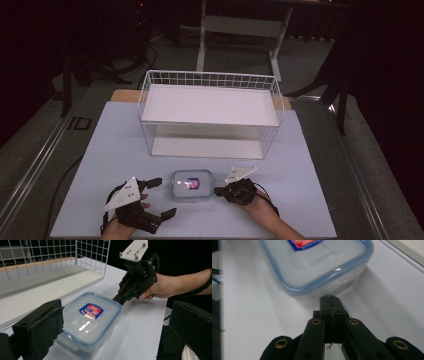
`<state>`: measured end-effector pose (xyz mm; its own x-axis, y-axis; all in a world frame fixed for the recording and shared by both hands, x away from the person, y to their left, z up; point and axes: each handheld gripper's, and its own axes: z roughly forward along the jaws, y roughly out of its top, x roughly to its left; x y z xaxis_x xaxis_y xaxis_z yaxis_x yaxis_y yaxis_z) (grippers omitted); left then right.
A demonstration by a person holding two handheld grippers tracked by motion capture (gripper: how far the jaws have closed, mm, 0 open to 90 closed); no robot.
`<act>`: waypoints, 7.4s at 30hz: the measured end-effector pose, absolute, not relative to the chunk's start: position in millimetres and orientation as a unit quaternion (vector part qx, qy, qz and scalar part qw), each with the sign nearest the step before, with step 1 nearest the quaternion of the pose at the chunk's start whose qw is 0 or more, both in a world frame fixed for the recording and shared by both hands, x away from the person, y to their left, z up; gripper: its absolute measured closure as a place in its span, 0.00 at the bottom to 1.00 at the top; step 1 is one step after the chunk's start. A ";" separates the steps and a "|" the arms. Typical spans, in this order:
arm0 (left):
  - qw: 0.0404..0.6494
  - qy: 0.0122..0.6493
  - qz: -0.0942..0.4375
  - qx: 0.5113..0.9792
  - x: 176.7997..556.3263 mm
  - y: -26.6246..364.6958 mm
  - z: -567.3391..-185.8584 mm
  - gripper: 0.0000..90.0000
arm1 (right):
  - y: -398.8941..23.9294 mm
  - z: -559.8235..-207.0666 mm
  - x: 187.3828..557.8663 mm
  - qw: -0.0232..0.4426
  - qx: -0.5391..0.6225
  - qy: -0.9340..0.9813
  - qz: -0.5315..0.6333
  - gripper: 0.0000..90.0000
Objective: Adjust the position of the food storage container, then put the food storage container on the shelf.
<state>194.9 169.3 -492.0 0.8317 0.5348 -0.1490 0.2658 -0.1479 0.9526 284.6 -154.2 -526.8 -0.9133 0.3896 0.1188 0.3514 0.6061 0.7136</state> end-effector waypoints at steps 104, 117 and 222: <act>0.412 0.531 -0.076 0.737 261.2 133.4 -503.6 0.71 | -162.0 -492.3 293.3 -0.056 0.522 0.743 0.415 0.75; 0.440 0.518 -0.061 0.731 295.3 117.8 -489.1 0.71 | -177.9 -473.8 314.5 -0.022 0.527 0.729 0.436 0.76; 0.531 0.402 0.124 0.736 275.4 134.4 -511.2 0.02 | -98.6 -515.6 372.4 0.115 0.469 0.782 0.394 1.00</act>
